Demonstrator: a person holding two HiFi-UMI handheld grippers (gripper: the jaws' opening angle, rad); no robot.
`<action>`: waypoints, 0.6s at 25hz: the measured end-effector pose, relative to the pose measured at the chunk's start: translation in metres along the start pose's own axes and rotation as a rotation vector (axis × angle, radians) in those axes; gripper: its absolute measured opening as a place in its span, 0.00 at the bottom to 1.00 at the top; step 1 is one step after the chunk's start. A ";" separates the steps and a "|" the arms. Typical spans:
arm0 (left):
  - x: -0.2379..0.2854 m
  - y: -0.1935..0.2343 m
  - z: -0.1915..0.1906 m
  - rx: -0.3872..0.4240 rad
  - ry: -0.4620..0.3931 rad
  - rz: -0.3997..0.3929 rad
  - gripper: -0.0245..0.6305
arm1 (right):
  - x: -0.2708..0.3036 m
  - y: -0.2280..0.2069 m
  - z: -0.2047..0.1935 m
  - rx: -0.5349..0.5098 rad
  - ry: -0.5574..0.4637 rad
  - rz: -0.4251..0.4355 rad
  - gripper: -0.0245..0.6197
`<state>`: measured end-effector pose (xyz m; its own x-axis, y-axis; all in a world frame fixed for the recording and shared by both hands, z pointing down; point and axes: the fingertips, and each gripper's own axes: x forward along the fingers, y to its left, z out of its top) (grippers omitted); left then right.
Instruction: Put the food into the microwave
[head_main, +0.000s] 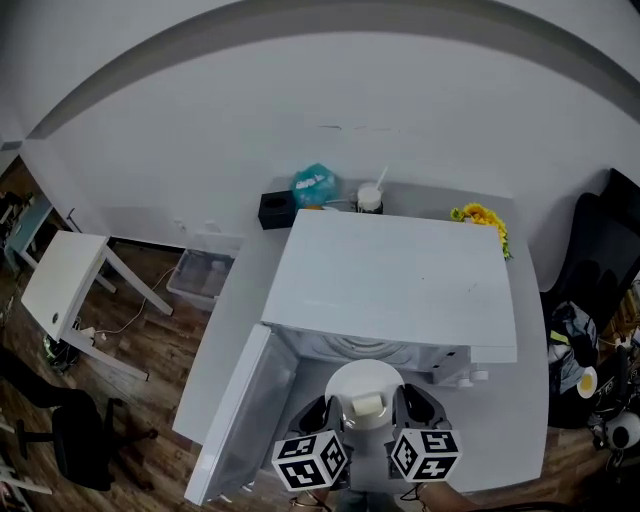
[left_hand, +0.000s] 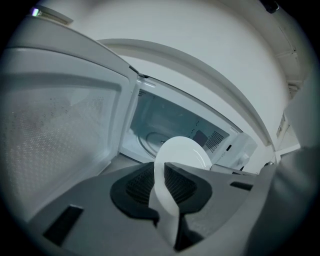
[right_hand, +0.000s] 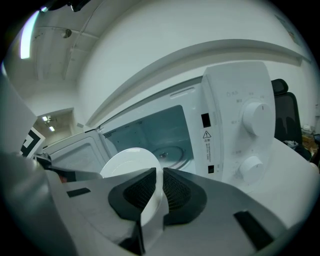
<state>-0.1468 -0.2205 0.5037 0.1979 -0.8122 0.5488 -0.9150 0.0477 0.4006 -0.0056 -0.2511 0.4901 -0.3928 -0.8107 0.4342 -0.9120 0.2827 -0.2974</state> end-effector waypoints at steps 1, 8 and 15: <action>0.004 0.001 0.001 -0.004 -0.003 0.001 0.14 | 0.005 -0.002 0.000 0.000 -0.004 -0.003 0.12; 0.033 0.007 0.005 -0.001 -0.024 -0.014 0.14 | 0.030 -0.012 -0.001 0.017 -0.040 -0.037 0.12; 0.052 0.014 0.014 -0.021 -0.054 -0.021 0.14 | 0.047 -0.015 0.005 0.028 -0.082 -0.054 0.12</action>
<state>-0.1540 -0.2705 0.5273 0.1970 -0.8434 0.4999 -0.9032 0.0422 0.4271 -0.0098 -0.2967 0.5106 -0.3309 -0.8638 0.3799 -0.9275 0.2236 -0.2995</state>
